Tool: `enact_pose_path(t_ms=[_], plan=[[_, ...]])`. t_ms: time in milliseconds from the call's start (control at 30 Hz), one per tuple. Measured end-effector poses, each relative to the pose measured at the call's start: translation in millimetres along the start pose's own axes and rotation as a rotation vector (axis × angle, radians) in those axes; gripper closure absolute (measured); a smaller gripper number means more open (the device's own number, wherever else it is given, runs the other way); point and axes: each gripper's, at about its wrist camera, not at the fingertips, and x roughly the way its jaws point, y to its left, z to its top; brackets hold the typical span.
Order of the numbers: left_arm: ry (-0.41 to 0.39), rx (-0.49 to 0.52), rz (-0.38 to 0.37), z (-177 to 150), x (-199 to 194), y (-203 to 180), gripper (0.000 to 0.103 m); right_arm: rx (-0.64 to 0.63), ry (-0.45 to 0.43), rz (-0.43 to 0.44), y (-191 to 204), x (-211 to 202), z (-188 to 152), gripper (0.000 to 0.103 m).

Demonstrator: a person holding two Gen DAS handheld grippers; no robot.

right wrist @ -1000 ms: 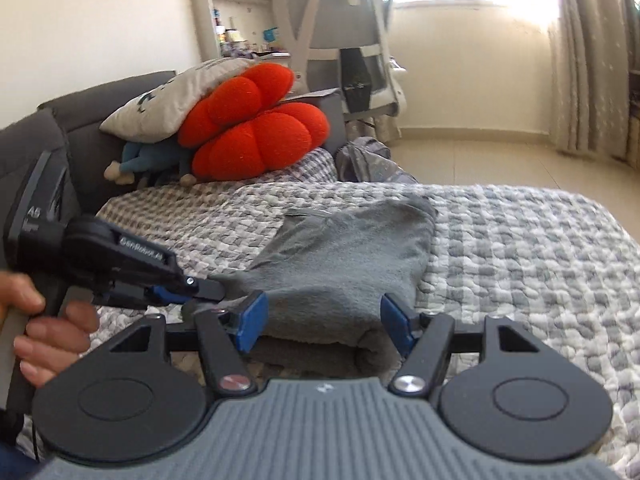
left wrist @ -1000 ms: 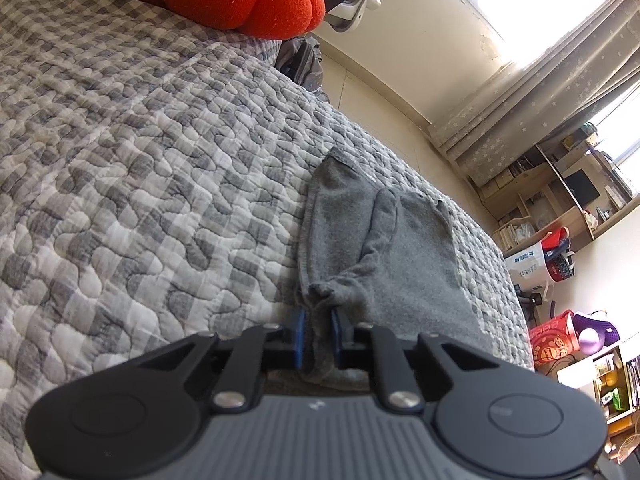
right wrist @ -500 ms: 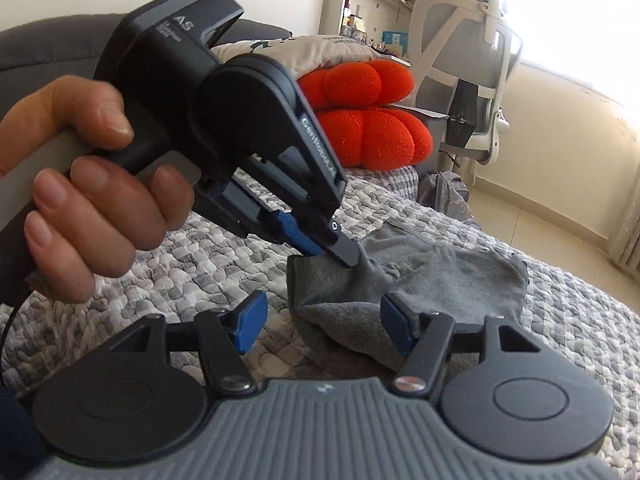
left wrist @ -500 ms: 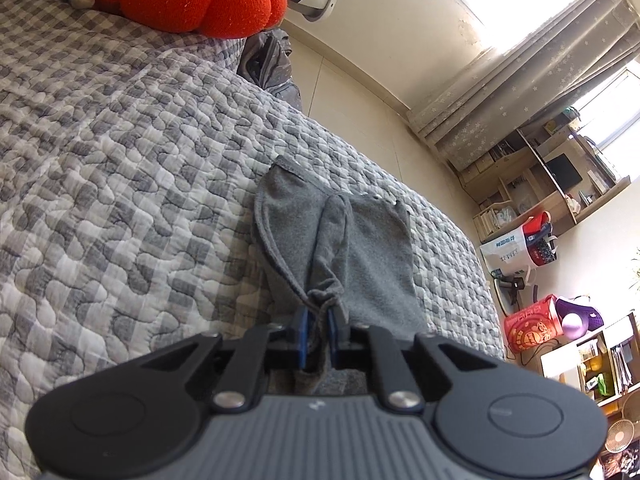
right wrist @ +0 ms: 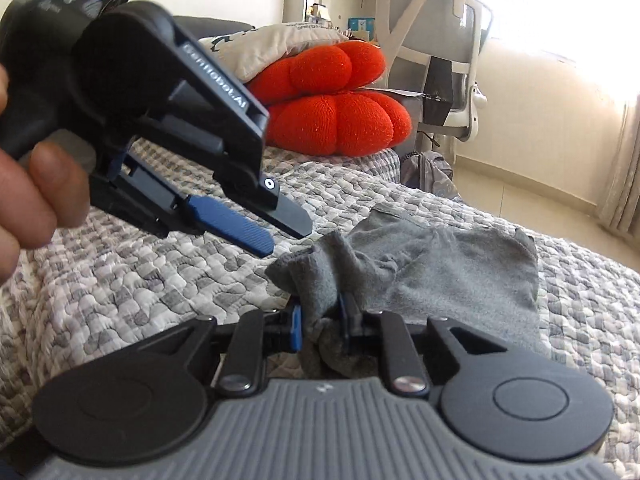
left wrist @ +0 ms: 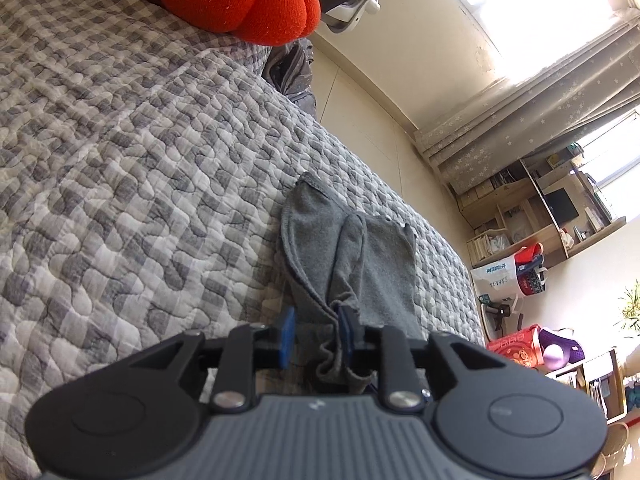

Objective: Fold clothes
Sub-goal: 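Pinch the strip end with the right gripper while the left gripper holds it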

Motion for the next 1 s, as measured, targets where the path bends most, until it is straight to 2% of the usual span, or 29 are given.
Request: enact_pose_path(t_ms=[33,100,200,300,433,667,733,800,867,967,1000], plan=[[0.003,-0.015,-0.009,-1,1,2,0.062,0.047,-0.010,0.022,-5,-1,0,0.084],[0.001,-0.035,-0.026,-3,2,6,0.061,0.149,-0.010,0.068,-20,0,1,0.084],[0.005,-0.051,-0.058,-4,8,8,0.054,0.252,-0.016,0.118,-33,-5,-1,0.084],[0.023,-0.035,-0.075,0,17,2,0.048,0.201,-0.013,0.103,-19,-14,0,0.084],[0.040,-0.019,-0.085,4,26,-5,0.035,0.138,-0.009,0.084,-10,-11,1,0.083],[0.093,0.021,-0.020,-1,55,-8,0.033,-0.052,0.004,0.024,12,-7,0,0.083],[0.095,0.042,-0.018,-5,58,-11,0.036,-0.073,0.012,0.017,14,-5,-2,0.083],[0.093,0.059,-0.010,-9,60,-13,0.045,-0.074,0.020,0.020,13,-3,-3,0.080],[0.083,0.068,0.012,-11,61,-12,0.065,-0.070,0.028,0.028,10,-1,-3,0.075],[0.069,0.058,0.007,-11,60,-4,0.081,-0.072,0.037,0.039,6,-3,-4,0.072],[0.067,0.056,0.002,-11,59,-2,0.082,-0.071,0.034,0.044,5,-8,-4,0.069]])
